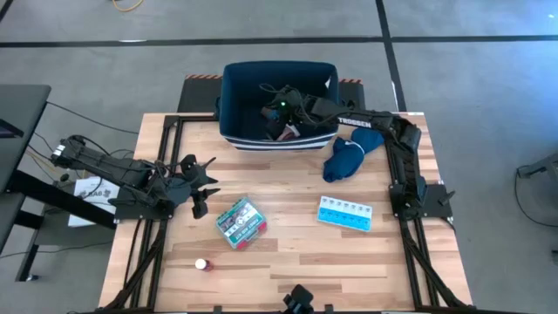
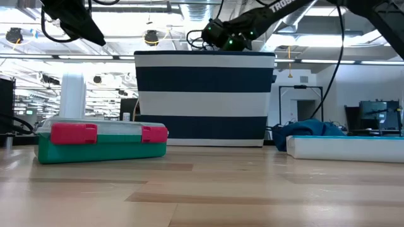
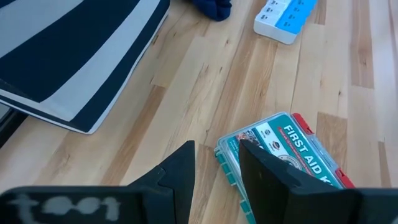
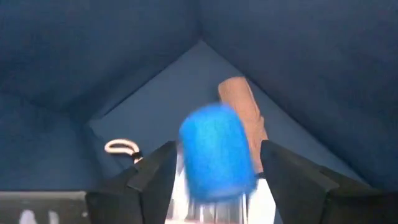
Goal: Pick & place medical supplies in basket/bin
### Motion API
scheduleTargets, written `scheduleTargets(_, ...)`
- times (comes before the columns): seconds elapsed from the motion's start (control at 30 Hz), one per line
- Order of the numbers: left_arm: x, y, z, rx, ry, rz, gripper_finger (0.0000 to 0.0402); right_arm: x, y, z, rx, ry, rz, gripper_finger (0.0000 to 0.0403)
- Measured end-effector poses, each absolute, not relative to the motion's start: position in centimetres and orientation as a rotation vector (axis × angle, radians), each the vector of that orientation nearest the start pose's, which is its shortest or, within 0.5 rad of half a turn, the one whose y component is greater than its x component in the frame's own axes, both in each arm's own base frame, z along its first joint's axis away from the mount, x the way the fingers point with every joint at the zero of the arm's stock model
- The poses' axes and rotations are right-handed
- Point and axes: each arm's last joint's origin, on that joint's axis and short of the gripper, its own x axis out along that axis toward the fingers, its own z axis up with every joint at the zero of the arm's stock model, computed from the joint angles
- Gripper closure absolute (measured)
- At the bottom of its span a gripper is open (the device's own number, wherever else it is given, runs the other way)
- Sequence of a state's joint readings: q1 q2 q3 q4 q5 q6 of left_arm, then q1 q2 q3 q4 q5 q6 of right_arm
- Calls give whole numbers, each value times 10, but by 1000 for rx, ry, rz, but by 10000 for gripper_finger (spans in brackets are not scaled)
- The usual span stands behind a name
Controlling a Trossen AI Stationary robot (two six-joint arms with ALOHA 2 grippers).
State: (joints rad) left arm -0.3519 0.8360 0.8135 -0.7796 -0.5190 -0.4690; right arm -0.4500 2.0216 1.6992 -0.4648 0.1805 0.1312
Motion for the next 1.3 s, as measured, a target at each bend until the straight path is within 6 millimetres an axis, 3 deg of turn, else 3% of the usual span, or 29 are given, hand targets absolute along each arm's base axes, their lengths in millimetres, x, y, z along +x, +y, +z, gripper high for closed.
scheduleTargets(0.1,149,-40,287,-120,666,326,287,408,-201,273,212,707,-643,171)
scheduleTargets(0.23,149,-40,287,-130,665,329,287,405,-194,322,172,607,-629,173)
scheduleTargets(0.37,150,-40,287,-137,664,322,287,399,-176,372,147,487,-598,176)
scheduleTargets(0.53,153,-42,285,-137,681,314,287,391,-147,415,123,368,-543,177)
scheduleTargets(0.73,169,-53,273,-222,746,291,287,387,-109,433,105,333,-457,177)
scheduleTargets(0.97,209,-76,246,-374,868,182,287,391,-68,439,-28,341,-337,177)
scheduleTargets(1.3,273,-104,210,-370,1038,155,287,397,-39,437,-132,365,-266,177)
